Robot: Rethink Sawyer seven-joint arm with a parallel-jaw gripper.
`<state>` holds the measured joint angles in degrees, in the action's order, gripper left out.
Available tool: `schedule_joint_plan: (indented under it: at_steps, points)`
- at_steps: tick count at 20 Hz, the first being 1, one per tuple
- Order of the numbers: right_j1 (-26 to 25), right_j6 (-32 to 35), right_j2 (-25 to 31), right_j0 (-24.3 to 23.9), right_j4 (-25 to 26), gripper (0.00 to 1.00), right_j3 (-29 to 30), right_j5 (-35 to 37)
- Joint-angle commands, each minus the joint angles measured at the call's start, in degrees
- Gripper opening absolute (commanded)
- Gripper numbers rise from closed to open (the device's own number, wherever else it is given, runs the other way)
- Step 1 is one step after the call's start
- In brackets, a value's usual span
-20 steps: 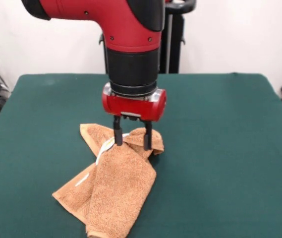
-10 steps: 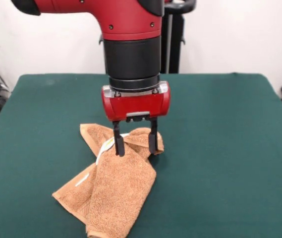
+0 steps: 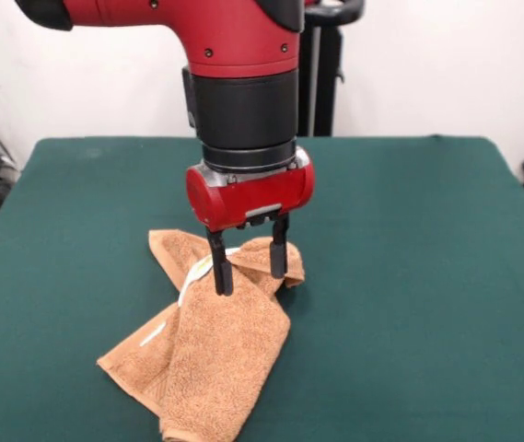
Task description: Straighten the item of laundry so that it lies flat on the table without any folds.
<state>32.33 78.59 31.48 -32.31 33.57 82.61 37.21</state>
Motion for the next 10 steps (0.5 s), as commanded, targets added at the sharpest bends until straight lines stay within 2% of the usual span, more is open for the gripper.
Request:
schedule_joint_plan:
  at_steps: [1, 10]
  points:
    - [-4.6, -13.5, 4.1, 2.2, 2.0, 1.0, 2.2, 7.9]
    - [-6.2, -12.2, 2.0, 2.5, 5.1, 1.0, 3.4, 5.1]
